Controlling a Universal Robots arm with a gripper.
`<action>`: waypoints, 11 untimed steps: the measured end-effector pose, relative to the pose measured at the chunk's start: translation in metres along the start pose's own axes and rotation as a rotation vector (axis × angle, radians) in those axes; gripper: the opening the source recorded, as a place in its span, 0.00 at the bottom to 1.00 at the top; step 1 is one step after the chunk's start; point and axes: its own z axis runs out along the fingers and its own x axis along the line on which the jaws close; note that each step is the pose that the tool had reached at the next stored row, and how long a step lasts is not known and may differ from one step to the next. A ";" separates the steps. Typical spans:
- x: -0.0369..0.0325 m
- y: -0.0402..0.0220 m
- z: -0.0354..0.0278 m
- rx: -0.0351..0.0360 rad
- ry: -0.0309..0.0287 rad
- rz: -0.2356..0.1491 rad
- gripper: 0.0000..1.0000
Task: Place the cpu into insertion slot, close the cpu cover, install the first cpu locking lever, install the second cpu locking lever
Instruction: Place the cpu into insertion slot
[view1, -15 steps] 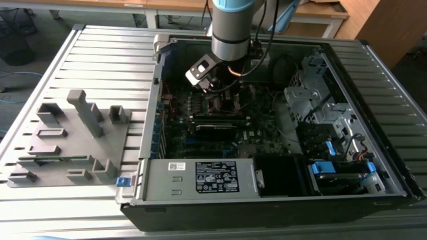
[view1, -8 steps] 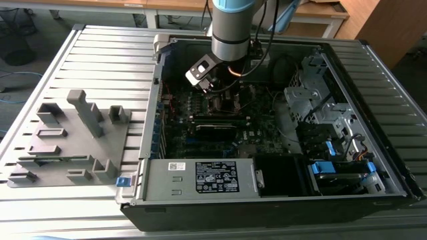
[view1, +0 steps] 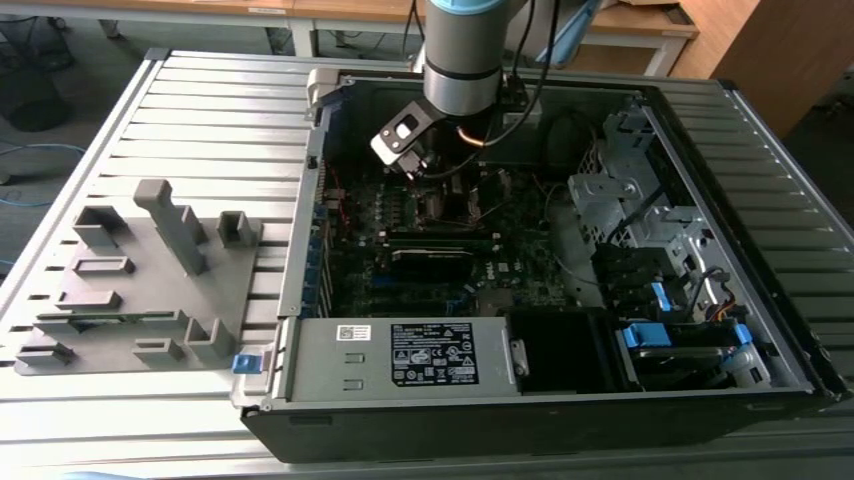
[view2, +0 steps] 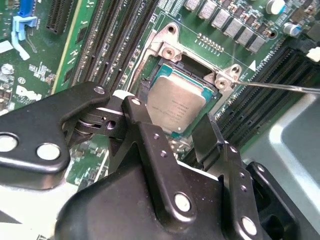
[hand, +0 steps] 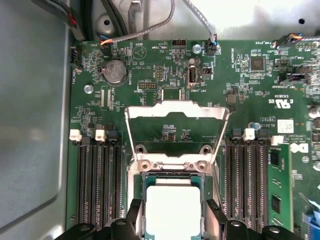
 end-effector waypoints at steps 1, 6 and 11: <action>0.0000 0.0001 -0.0022 0.0000 0.0000 0.000 0.61; 0.0002 0.0005 -0.0098 -0.0001 0.0002 0.000 0.61; 0.0002 0.0005 -0.0098 0.0000 0.0003 0.000 0.61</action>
